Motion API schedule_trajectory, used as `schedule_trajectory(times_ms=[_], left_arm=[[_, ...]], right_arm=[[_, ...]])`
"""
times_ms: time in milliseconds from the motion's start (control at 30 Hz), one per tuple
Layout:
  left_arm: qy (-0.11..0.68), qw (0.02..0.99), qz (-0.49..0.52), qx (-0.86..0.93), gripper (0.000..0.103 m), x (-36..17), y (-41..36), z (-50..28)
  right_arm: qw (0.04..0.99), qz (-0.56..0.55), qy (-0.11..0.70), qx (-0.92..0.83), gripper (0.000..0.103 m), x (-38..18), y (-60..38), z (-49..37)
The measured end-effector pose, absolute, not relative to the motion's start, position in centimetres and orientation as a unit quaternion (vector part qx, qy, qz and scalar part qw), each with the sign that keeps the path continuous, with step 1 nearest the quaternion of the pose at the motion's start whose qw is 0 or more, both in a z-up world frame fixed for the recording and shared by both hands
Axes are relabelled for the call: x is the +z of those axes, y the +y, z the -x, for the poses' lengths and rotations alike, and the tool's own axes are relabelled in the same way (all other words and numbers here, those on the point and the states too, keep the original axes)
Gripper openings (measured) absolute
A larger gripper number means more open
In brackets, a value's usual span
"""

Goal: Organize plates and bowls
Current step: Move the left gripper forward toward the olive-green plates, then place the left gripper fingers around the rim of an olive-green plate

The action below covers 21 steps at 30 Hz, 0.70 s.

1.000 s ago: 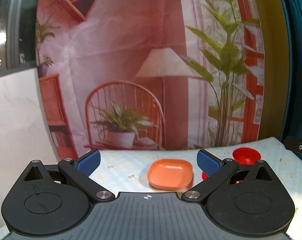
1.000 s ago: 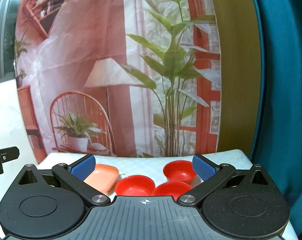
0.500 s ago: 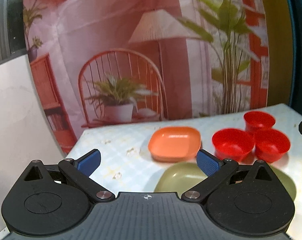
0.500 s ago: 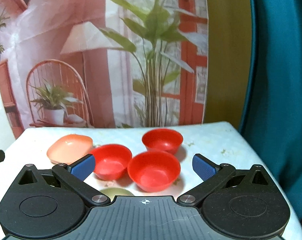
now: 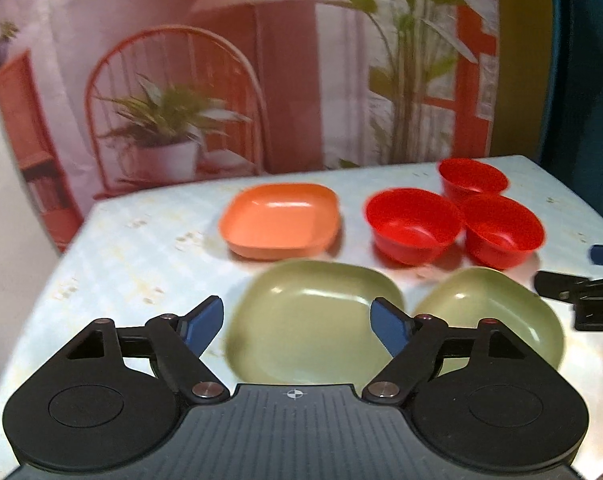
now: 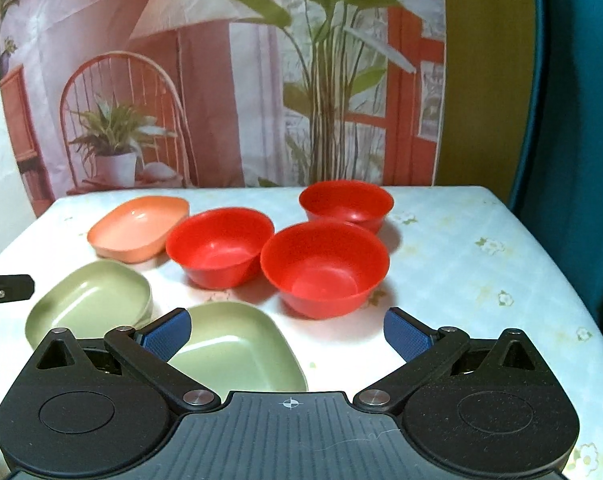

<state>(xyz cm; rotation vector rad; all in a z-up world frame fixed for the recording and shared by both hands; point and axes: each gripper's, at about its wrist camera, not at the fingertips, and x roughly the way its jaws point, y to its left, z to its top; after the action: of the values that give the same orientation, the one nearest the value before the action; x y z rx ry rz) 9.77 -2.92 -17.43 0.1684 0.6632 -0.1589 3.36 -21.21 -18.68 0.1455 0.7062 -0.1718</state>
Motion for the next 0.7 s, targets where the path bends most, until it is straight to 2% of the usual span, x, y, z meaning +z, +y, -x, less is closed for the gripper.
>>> schedule_trajectory(times_ms=[200, 533, 700], left_arm=[[0.351, 0.927, -0.079, -0.106, 0.071, -18.8, -4.4, -9.9], [0.388, 0.908, -0.078, -0.136, 0.045, -20.2, -6.4, -9.9], [0.392, 0.904, -0.084, -0.147, 0.041, -20.3, -7.1, -9.9]], right_arm=[[0.926, -0.076, 0.363, -0.066, 0.093, -19.8, -21.4, -3.1], [0.92, -0.074, 0.378, -0.064, 0.083, -20.8, -22.3, -2.9], [0.918, -0.076, 0.383, -0.065, 0.077, -21.0, -22.8, -2.9]])
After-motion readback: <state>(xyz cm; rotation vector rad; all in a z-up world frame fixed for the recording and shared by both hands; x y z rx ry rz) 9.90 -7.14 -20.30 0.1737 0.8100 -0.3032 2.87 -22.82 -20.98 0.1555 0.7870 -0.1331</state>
